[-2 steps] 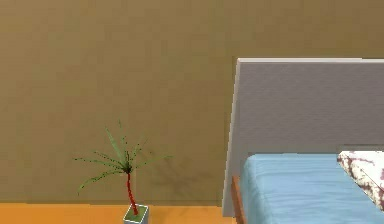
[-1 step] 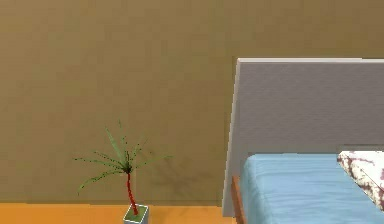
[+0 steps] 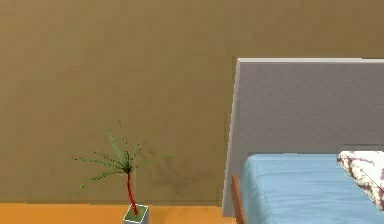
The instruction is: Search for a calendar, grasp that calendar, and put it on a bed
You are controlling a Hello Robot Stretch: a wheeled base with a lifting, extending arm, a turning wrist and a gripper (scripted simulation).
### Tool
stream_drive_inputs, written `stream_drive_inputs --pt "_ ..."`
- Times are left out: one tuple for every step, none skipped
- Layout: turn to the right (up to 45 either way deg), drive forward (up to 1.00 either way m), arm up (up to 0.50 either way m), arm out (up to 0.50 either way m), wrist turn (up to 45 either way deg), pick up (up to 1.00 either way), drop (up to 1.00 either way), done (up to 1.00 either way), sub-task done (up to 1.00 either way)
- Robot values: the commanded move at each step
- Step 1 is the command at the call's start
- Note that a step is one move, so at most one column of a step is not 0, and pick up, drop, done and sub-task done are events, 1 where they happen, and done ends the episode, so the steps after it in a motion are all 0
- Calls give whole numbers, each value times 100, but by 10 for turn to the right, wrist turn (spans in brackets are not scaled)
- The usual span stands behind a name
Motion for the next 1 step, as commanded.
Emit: stream_drive_inputs --pt "0 0 0 0 0 0 0 100 0"
